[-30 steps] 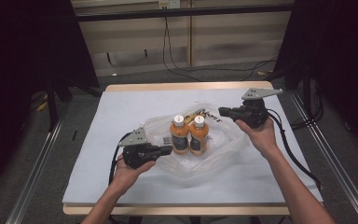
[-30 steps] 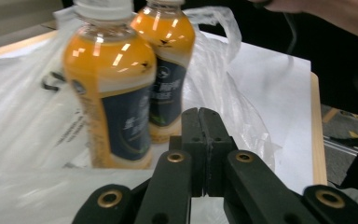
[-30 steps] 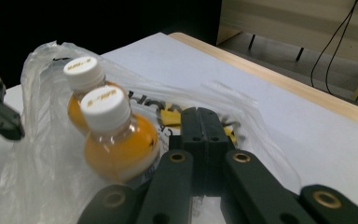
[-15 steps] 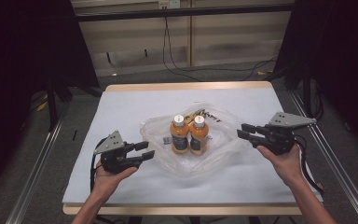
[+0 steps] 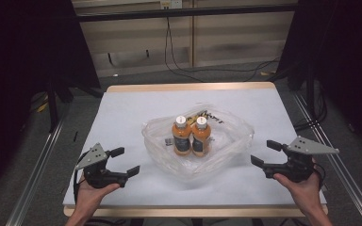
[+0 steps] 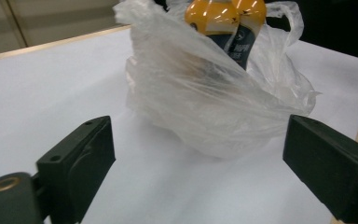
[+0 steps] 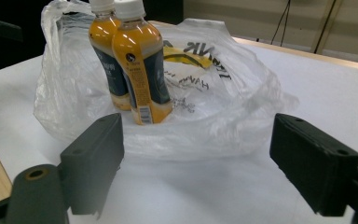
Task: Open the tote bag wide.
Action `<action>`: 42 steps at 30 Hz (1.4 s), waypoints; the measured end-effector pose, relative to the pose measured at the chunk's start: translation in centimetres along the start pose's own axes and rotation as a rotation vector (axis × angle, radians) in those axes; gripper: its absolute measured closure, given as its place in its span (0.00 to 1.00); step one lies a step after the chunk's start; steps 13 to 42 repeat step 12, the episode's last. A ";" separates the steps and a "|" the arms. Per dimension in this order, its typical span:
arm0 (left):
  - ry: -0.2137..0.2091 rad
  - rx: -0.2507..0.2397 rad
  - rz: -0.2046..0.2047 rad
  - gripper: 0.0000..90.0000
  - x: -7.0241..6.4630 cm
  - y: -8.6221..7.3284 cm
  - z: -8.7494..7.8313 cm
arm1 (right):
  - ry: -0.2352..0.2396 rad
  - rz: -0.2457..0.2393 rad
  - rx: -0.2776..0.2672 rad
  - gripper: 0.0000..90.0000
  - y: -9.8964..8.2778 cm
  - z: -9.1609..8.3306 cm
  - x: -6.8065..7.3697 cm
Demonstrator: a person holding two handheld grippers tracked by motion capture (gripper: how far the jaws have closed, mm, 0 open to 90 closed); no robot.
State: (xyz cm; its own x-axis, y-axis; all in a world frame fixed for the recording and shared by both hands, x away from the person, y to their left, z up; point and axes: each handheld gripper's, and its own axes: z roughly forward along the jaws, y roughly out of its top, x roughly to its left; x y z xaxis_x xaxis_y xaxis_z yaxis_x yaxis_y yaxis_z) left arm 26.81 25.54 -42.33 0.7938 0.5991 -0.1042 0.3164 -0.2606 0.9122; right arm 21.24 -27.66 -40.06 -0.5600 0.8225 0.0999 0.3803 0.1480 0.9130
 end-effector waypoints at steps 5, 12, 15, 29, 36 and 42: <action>0.032 0.001 -0.030 0.06 -0.1 -1.7 -1.0 | -0.039 0.037 -0.011 0.15 -1.9 -0.9 -0.2; 0.033 0.009 -0.067 0.04 0.7 -3.2 -1.4 | -0.088 0.100 -0.027 0.13 -3.7 -1.7 -0.9; 0.033 0.009 -0.067 0.04 0.7 -3.2 -1.4 | -0.088 0.100 -0.027 0.13 -3.7 -1.7 -0.9; 0.033 0.009 -0.067 0.04 0.7 -3.2 -1.4 | -0.088 0.100 -0.027 0.13 -3.7 -1.7 -0.9; 0.033 0.009 -0.067 0.04 0.7 -3.2 -1.4 | -0.088 0.100 -0.027 0.13 -3.7 -1.7 -0.9; 0.033 0.009 -0.067 0.04 0.7 -3.2 -1.4 | -0.088 0.100 -0.027 0.13 -3.7 -1.7 -0.9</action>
